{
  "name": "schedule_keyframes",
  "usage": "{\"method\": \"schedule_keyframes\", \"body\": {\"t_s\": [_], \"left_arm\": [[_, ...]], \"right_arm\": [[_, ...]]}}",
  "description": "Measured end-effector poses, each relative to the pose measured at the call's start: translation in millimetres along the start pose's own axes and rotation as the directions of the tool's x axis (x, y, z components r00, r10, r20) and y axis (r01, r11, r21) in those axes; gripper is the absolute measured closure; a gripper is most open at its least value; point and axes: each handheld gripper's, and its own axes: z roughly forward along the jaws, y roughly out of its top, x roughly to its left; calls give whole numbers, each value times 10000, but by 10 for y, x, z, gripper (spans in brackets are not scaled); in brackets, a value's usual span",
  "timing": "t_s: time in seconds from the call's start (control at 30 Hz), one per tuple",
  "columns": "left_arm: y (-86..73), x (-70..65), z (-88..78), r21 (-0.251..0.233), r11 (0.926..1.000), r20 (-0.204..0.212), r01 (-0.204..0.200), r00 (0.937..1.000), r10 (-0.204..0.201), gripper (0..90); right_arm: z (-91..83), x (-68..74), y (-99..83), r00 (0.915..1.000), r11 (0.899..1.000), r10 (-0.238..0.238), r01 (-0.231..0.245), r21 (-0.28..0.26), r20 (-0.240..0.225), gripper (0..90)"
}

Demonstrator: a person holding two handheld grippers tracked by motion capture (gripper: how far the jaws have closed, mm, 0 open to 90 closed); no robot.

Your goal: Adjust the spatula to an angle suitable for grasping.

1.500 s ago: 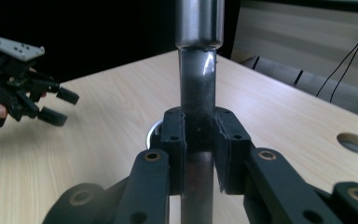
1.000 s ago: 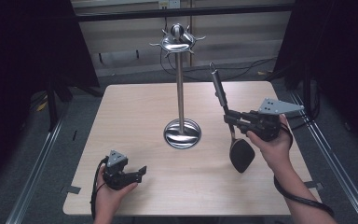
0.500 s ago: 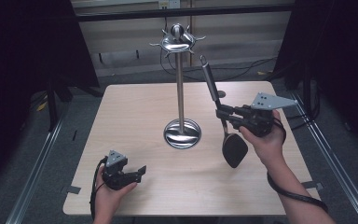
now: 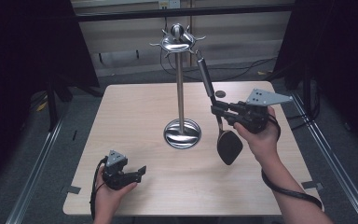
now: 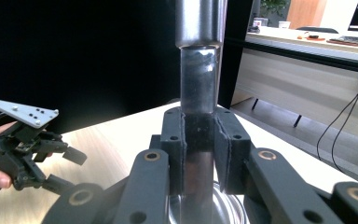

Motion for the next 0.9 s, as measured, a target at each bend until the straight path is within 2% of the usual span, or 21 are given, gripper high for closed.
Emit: {"method": "schedule_keyframes", "body": {"t_s": [0.23,0.6,0.9], "left_arm": [[3,2,5,8,10000,21,-46,10000,46,179],[10,27,7,-30,10000,39,26,10000,-26,179],[16,43,24,-57,10000,130,61,9999,-60,180]], "right_arm": [[106,25,-23,10000,10000,34,-34,23,-12,761],[196,2,-66,9997,10000,64,-64,-3,252,760],[275,21,-89,9995,9999,106,-106,-17,283,760]]}}
